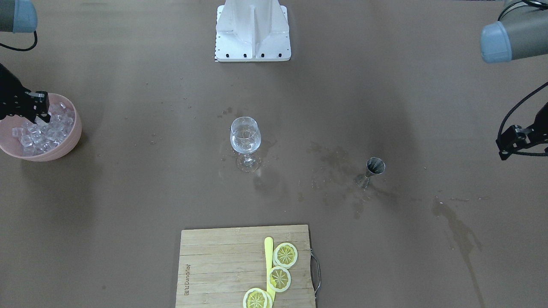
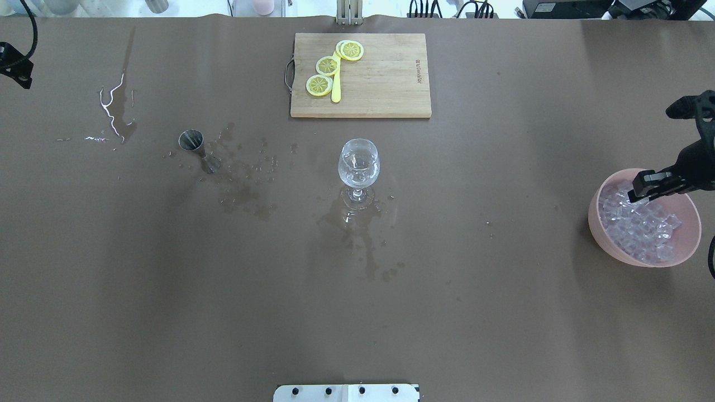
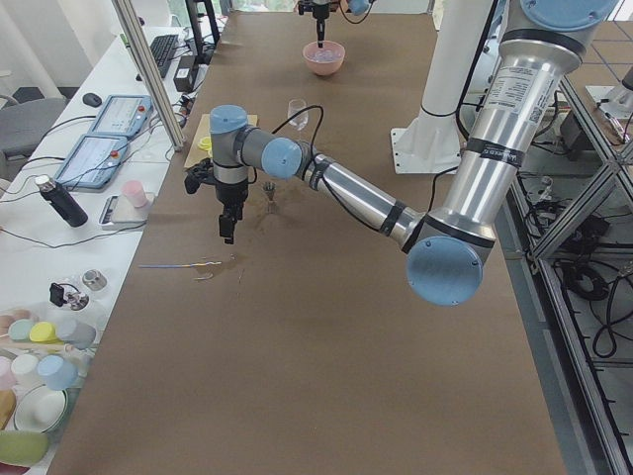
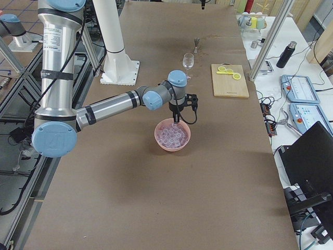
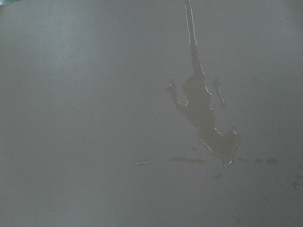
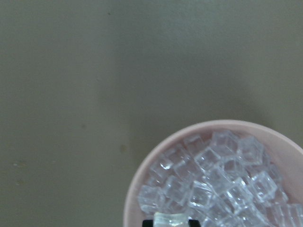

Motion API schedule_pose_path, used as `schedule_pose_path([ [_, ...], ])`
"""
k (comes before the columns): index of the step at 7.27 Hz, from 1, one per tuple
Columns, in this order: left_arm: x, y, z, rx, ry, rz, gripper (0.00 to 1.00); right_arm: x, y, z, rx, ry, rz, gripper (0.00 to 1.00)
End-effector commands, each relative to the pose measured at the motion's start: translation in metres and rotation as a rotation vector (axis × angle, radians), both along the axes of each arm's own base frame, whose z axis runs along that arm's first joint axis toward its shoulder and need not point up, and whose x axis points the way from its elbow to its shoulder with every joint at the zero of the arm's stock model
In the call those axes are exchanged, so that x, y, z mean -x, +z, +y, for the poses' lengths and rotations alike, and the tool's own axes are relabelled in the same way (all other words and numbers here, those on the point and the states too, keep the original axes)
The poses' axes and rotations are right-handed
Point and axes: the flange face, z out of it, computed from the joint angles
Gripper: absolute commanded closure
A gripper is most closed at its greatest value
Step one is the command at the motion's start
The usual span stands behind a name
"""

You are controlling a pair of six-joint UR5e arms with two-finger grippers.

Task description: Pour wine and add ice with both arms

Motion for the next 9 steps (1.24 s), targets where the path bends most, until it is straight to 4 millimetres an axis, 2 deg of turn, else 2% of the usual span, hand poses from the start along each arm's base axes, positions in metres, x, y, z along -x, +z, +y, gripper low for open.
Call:
schedule_pose_path([
  [1,0.028,-0.021,-0.022,0.028,-0.041,-0.012,0.02,-0.02,-0.073,-0.031,-0.078,0.029,-0.136,1.0],
  [2,0.045,-0.023,-0.037,0.019,0.012,-0.036,0.02,-0.021,-0.103,-0.045,-0.086,0.034,-0.159,1.0],
  [3,0.066,-0.016,-0.046,0.002,0.087,-0.058,0.02,-0.015,-0.137,-0.059,-0.092,0.037,-0.165,1.0],
  [4,0.079,-0.009,-0.046,-0.017,0.13,-0.068,0.02,-0.008,-0.18,-0.071,-0.082,0.072,-0.195,1.0],
  [5,0.087,-0.002,-0.045,-0.002,0.138,-0.071,0.02,0.006,-0.209,-0.073,-0.045,0.102,-0.231,1.0],
  [6,0.1,0.007,-0.044,0.012,0.175,-0.042,0.02,0.03,-0.24,-0.069,-0.021,0.11,-0.264,1.0],
  [7,0.112,0.012,-0.039,0.0,0.249,0.027,0.02,0.048,-0.255,-0.064,0.005,0.134,-0.276,1.0],
  [8,0.114,0.018,-0.035,0.031,0.277,0.039,0.02,0.072,-0.276,-0.059,-0.035,0.139,-0.277,1.0],
  [9,0.13,0.023,-0.035,0.047,0.25,0.051,0.02,0.1,-0.294,-0.052,-0.033,0.165,-0.28,1.0],
])
